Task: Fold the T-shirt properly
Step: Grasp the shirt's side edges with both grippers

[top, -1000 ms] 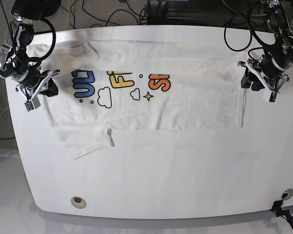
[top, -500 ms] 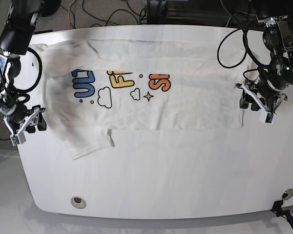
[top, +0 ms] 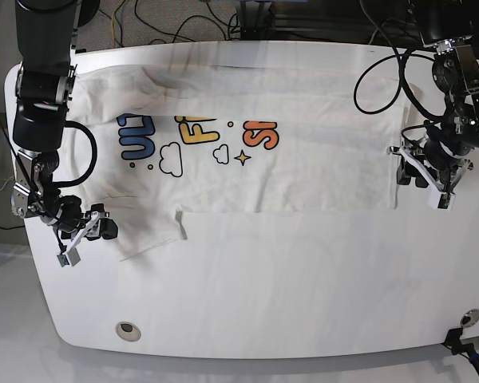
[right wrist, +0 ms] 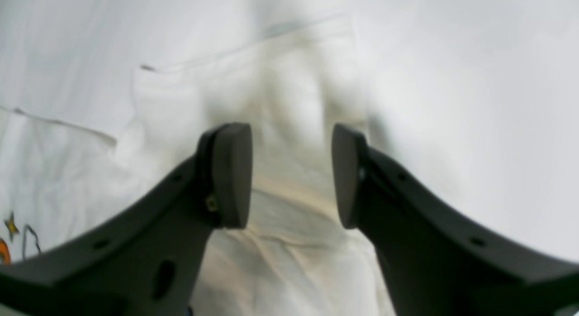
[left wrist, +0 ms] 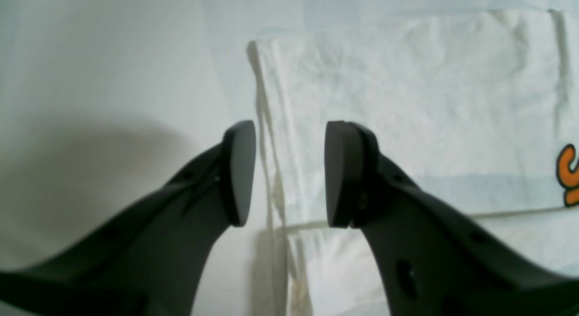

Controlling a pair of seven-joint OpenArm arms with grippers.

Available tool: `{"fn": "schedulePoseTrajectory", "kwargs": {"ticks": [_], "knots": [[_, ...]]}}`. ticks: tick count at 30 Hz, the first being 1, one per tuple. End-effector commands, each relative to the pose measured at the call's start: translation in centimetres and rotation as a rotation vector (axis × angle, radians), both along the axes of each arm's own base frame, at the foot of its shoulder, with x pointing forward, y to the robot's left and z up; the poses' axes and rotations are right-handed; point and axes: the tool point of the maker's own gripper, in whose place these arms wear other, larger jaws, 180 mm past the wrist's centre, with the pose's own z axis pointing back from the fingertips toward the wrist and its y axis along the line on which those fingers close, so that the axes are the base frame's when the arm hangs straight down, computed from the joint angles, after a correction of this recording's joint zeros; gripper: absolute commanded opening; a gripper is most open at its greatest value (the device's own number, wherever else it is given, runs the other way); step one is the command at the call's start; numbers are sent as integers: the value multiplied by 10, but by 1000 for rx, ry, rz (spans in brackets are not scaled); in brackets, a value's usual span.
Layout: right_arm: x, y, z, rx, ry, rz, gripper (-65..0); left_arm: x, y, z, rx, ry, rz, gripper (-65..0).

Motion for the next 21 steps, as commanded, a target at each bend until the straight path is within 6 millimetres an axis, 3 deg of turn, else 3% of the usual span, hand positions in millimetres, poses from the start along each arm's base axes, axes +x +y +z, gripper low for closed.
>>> {"fn": "schedulePoseTrajectory", "kwargs": {"ticks": [1, 6, 16, 21], "knots": [[15, -10, 22, 8, -63, -23, -367, 7, 3, 12, 1, -39, -4, -419], [4, -31, -5, 43, 32, -141, -369, 5, 5, 10, 12, -27, -5, -415], [-3, -57, -2, 114, 74, -234, -368, 2, 8, 8, 20, -9, -2, -413], [-8, -53, -7, 143, 97, -234, -369, 2, 7, 8, 18, -8, -5, -412]]}}
